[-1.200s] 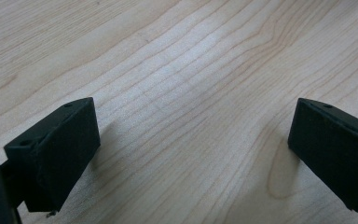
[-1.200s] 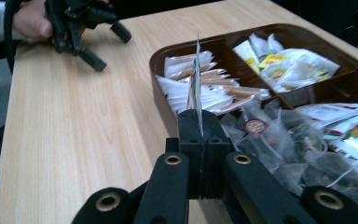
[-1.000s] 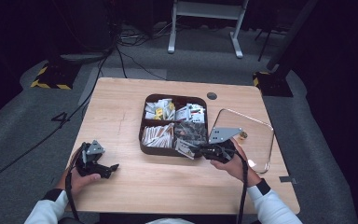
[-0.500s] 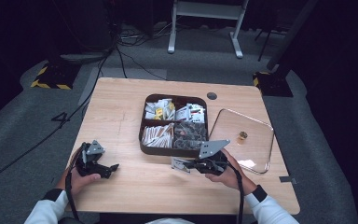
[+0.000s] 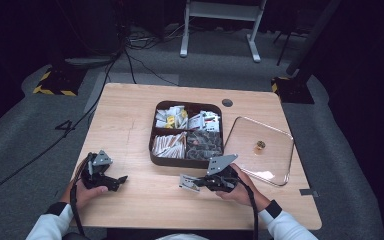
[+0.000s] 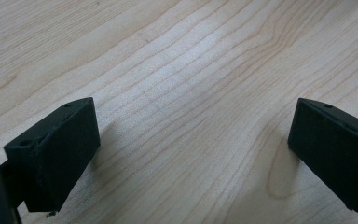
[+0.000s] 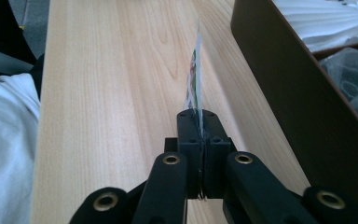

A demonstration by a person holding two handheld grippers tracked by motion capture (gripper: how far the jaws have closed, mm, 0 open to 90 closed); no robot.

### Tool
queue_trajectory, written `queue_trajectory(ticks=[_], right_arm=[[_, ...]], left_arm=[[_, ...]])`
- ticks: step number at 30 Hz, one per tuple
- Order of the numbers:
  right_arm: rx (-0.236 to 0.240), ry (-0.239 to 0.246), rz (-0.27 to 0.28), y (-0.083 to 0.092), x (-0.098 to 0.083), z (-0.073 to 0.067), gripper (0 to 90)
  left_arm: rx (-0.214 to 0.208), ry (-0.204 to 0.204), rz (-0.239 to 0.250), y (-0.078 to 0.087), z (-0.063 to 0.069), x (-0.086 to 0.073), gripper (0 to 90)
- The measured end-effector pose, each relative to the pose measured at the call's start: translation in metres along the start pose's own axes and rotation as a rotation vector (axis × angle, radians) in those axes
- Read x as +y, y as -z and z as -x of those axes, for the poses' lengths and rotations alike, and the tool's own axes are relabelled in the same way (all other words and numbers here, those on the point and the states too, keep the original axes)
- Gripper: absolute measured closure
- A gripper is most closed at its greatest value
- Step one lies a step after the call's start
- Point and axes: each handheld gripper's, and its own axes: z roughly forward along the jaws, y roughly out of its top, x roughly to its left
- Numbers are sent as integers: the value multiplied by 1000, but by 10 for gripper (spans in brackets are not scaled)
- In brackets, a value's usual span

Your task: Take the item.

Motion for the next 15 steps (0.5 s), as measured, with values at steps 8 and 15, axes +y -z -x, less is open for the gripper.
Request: queue_trajectory(ticks=[8, 15], right_arm=[[-73, -36, -50, -5, -8, 12, 730], [-115, -39, -96, -7, -11, 17, 573]], left_arm=[[0, 0, 0, 0, 0, 0, 24], [0, 0, 0, 0, 0, 0, 23]])
